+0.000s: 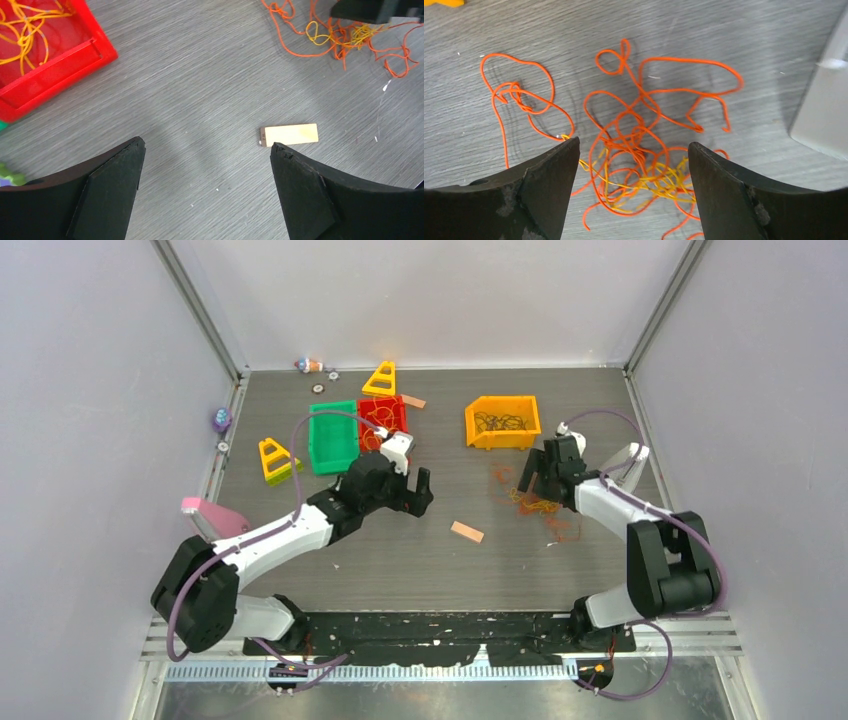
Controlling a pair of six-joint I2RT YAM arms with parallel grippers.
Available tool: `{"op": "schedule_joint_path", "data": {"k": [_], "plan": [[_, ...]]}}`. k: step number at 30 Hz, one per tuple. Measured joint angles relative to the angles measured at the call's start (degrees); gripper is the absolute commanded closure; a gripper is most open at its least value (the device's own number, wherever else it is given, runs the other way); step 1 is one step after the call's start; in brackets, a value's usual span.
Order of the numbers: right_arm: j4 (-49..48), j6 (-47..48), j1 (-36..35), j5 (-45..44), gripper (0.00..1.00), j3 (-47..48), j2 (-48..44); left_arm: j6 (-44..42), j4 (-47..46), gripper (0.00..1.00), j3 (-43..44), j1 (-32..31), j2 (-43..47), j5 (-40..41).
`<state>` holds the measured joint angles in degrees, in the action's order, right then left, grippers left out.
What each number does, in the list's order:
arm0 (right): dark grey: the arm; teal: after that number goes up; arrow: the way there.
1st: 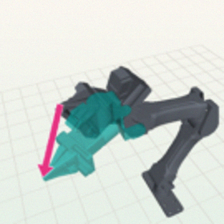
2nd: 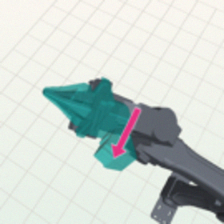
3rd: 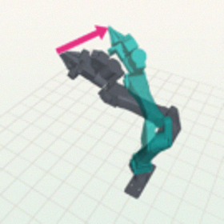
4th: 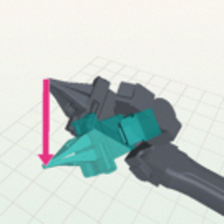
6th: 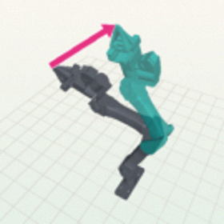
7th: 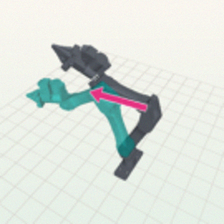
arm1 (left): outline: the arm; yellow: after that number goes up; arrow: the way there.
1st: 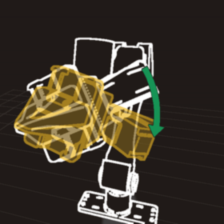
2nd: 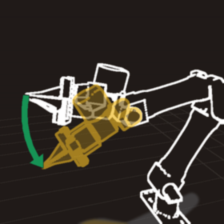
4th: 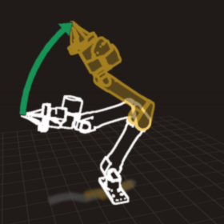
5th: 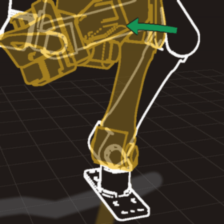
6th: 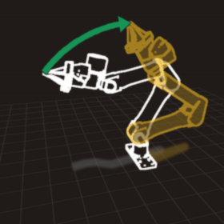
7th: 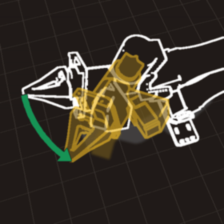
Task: Untangle the cables
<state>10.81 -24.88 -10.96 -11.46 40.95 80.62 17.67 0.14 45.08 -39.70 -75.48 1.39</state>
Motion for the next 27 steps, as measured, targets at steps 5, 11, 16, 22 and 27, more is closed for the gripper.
{"op": "schedule_joint_path", "data": {"k": [5, 11, 16, 22, 27], "plan": [[0.7, 1.2, -1.2, 2.5, 0.44, 3.6, 6.4, -1.3, -9.0, 0.04, -3.5, -0.5, -0.4, -1.4], [1.3, 1.5, -3.8, 5.9, 0.87, 5.0, 9.4, -1.6, -14.4, 0.04, -5.2, -0.5, -0.5, -2.7], [1.0, 0.7, -8.4, 9.5, 0.95, 5.6, 9.4, -1.4, -15.5, 0.09, -3.6, -0.5, -4.1, -5.2], [0.4, 0.1, -10.9, 12.9, 0.95, 4.5, 5.5, 0.2, -11.0, 0.12, 4.8, -0.5, -13.6, -9.9], [-0.3, -0.3, -10.9, 14.0, 0.95, 1.6, -1.6, 1.4, -4.9, 0.12, 14.6, -1.2, -20.9, -13.5]]}}
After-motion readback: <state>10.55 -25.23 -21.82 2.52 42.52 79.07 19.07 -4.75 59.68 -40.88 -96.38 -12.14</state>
